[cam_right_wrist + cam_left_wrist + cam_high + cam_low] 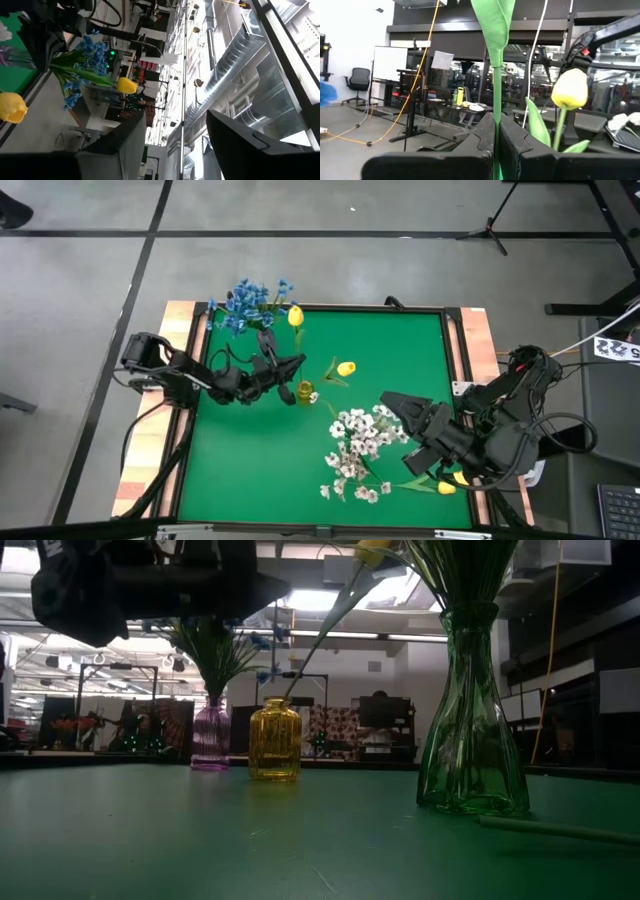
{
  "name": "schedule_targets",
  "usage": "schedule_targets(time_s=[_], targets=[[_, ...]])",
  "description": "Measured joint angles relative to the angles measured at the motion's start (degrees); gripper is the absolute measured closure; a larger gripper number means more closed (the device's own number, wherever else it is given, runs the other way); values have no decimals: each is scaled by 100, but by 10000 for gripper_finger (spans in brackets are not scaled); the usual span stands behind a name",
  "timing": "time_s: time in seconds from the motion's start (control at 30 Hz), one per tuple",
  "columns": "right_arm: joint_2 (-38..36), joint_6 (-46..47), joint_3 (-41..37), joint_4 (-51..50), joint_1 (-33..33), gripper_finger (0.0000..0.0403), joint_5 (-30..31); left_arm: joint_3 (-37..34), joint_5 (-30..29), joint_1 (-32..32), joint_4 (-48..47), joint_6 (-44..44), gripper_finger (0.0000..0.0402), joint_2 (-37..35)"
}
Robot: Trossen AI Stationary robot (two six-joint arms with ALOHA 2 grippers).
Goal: Sort flowers into vase by color
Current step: Put the top yellow flower into the yellow vase
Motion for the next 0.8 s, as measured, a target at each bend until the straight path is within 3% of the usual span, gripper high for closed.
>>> schedule_targets(time_s=[0.8], targets=[[2,605,0,-764,0,194,36,87,46,3,-59,-688,399,1012]])
